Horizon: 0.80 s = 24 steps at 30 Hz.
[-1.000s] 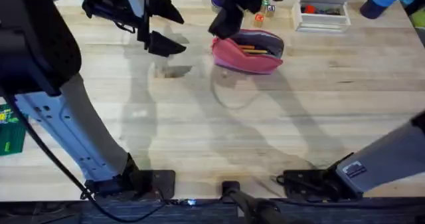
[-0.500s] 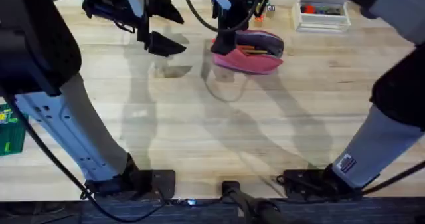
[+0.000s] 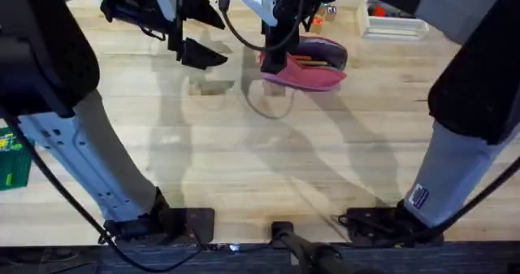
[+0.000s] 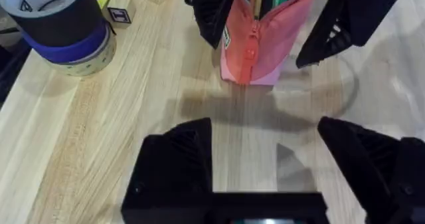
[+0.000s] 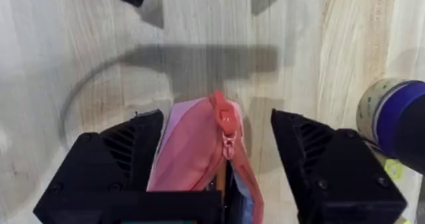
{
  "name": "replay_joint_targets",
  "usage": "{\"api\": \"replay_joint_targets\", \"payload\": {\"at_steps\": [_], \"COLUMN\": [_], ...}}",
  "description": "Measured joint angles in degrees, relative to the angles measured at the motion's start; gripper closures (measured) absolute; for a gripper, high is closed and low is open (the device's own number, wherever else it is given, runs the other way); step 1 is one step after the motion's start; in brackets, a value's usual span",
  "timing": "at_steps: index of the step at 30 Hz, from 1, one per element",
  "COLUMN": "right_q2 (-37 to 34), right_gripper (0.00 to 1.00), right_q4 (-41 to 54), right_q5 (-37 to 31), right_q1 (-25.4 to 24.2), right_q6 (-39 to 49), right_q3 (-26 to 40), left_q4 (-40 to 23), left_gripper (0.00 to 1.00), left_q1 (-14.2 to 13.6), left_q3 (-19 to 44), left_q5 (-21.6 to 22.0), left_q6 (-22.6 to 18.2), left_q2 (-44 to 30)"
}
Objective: Unzip the bag, pick up the pens from the table one at a time and place them inside, then zip the bag closed.
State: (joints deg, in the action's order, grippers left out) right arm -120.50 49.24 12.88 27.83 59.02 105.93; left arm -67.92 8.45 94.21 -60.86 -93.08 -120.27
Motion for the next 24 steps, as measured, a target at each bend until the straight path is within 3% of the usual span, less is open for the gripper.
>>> {"api": "replay_joint_targets", "payload": {"at_steps": [12,14,21,24], "right_q2": [-1.92,-2.36,-2.72,-2.72], "right_gripper": [0.128,0.226,0.728,0.795], "right_q4": [-1.3,-1.45,-1.49,-1.67], "right_q5": [0.0,0.0,0.0,0.02], "right_q1": [-1.02,-1.01,-1.03,-1.01], "right_q6": [0.18,0.24,0.37,0.42], "right_q3": [0.0,0.0,0.0,0.0], "left_q4": [0.0,0.0,0.0,0.0], "left_gripper": [0.007,0.007,0.007,0.006], "left_q1": [0.0,0.0,0.0,0.0], "left_q3": [0.0,0.0,0.0,0.0], "left_q5": [0.0,0.0,0.0,0.0], "left_q6": [-0.02,-0.02,0.0,-0.02], "left_q2": [0.0,0.0,0.0,0.0]}}
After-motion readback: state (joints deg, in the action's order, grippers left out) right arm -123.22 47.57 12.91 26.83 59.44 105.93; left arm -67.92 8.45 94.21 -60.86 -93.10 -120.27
